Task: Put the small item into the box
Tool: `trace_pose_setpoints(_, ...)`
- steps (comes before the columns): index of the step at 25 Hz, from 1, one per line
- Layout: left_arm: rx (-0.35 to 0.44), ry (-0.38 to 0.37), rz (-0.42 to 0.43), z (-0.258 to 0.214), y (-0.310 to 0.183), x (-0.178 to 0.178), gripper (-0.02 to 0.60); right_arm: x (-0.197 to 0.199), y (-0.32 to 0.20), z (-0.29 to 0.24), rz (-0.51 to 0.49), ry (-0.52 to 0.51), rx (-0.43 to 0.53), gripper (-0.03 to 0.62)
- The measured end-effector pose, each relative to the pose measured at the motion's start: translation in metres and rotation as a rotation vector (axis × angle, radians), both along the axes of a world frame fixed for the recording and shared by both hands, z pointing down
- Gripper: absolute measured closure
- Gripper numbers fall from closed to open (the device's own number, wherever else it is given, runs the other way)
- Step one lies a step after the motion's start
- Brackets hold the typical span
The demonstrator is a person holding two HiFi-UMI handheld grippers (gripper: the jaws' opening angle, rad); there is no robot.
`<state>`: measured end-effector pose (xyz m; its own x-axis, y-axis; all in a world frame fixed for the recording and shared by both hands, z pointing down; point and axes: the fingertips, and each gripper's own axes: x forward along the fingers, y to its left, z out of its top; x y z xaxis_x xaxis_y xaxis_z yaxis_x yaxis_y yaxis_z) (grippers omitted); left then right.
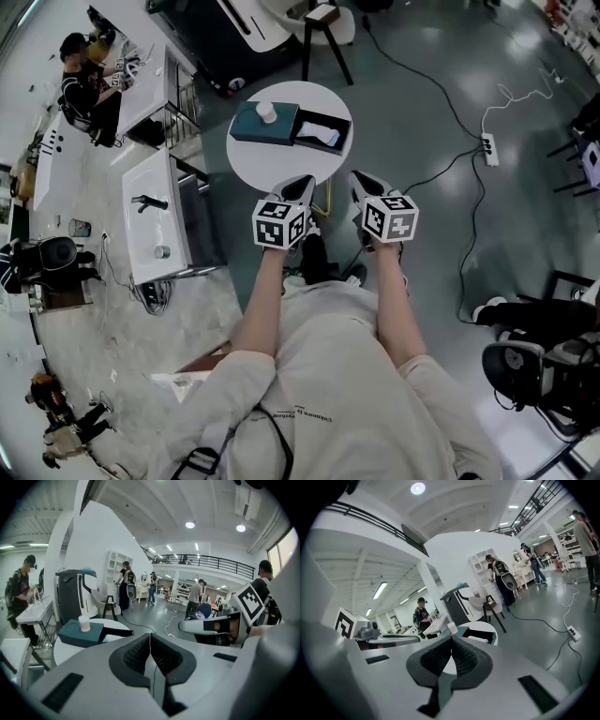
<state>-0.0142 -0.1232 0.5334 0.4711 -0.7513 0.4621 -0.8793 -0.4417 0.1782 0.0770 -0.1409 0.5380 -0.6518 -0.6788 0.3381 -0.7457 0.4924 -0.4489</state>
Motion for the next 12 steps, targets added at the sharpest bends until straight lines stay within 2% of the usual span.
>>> trace_pose_setpoints(5, 0.008, 0.011, -0.021, 0.002, -0.002, -0.006, 0.560, -0.008, 0.002, 0.009, -0.052, 0.032, -0.009, 0.560)
trace_pose_setpoints(12, 0.004, 0.021, -0.051, 0.002, 0.002, -0.012, 0.560, -0.005, 0.007, 0.014, -0.067, 0.053, -0.026, 0.560)
